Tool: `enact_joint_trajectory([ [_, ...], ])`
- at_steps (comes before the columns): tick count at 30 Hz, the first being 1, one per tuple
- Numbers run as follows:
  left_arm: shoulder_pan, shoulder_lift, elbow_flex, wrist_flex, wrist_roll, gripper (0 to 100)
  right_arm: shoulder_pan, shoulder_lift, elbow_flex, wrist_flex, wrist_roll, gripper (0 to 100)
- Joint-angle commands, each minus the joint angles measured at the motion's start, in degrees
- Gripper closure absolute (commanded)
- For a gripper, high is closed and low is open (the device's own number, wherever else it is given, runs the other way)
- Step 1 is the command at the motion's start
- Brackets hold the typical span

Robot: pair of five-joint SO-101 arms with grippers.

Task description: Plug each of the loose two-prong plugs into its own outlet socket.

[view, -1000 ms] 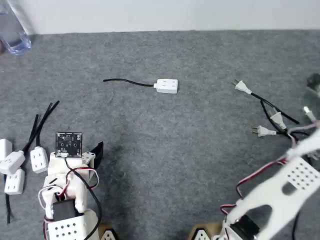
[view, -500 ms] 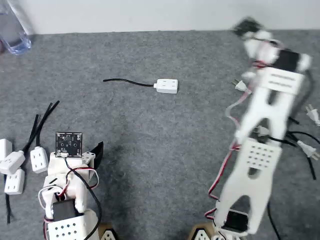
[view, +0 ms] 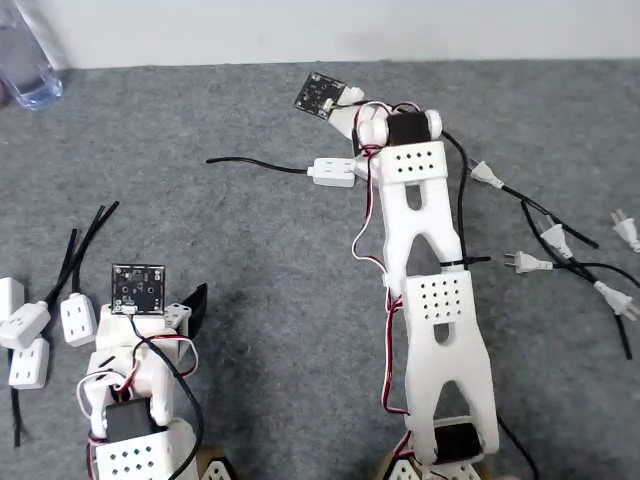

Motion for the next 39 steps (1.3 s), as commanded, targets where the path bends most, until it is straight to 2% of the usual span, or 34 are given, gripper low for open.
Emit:
enact_joint_trajectory([
  [1, 0.35, -0.88, -0.31, 1.14, -0.44, 68, -0.40, -0.40, -0.88, -1.98, 3.08, 73.8],
  [9, 0.35, -0.97, -0.31, 1.67, -0.44, 68, -0.48, 2.77, -0.53, -4.18, 11.16, 73.9],
  [18, 0.35, -0.97, -0.31, 1.67, -0.44, 68, -1.54, 10.15, -0.62, -15.78, 13.19, 74.0],
  [21, 0.35, -0.97, -0.31, 1.67, -0.44, 68, -1.45, 11.82, -0.62, -16.22, 13.19, 74.0],
  [32, 0.44, -0.97, -0.31, 1.49, -0.44, 68, -2.15, 9.10, -1.05, -5.05, 12.40, 74.4],
  [36, 0.44, -0.97, -0.31, 1.49, -0.44, 68, -3.12, 6.90, -1.05, -1.45, 10.55, 83.3],
  [39, 0.44, -0.97, -0.31, 1.41, -0.53, 68, -3.74, 4.62, -1.05, 1.63, 10.46, 85.0],
])
